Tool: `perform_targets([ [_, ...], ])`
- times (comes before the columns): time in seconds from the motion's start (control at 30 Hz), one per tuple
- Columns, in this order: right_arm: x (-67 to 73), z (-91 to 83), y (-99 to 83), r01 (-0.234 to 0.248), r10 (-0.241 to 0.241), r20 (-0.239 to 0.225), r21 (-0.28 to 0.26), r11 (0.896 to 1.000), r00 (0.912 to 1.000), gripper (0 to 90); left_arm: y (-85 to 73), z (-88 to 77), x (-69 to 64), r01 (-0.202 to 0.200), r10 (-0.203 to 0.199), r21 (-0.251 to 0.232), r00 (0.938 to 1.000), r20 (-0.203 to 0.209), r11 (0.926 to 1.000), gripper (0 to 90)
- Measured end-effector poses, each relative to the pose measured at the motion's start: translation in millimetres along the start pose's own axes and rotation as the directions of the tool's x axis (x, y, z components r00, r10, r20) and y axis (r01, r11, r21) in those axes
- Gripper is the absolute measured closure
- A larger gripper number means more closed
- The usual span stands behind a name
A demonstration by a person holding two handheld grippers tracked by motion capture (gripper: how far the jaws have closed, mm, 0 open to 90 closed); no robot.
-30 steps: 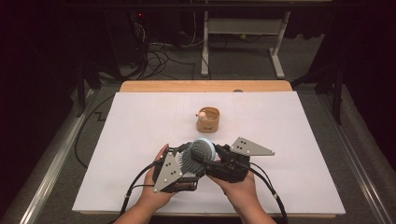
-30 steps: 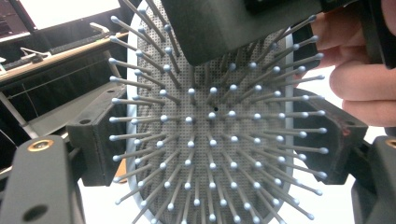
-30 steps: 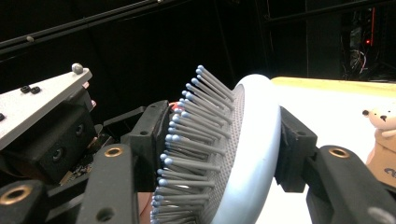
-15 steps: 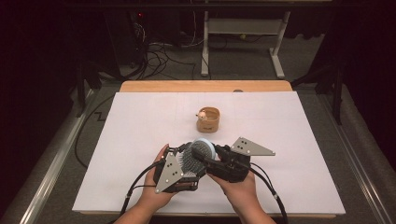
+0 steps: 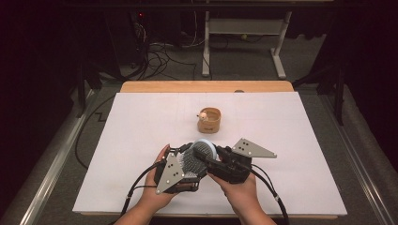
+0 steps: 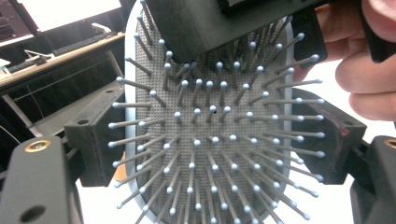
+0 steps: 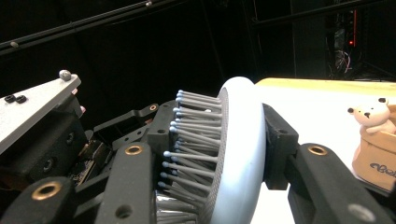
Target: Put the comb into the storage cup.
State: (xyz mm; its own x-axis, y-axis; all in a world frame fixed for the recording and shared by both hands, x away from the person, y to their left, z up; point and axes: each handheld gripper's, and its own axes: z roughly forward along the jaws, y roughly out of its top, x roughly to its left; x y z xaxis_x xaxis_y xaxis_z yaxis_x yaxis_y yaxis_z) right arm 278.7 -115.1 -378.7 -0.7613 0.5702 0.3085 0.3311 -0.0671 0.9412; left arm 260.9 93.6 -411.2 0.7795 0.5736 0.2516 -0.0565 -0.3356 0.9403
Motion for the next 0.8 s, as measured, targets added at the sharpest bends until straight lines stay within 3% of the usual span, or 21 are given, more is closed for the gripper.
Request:
perform_targets([
  [0.8, -1.3, -0.3, -0.5, 0.008, -0.008, 0.010, -0.007, 1.000, 0.9999, 58.8, 0.7, 0.7, 3.6, 0.049, -0.048, -0.007, 0.9987, 0.018, 0.9988, 15.2],
])
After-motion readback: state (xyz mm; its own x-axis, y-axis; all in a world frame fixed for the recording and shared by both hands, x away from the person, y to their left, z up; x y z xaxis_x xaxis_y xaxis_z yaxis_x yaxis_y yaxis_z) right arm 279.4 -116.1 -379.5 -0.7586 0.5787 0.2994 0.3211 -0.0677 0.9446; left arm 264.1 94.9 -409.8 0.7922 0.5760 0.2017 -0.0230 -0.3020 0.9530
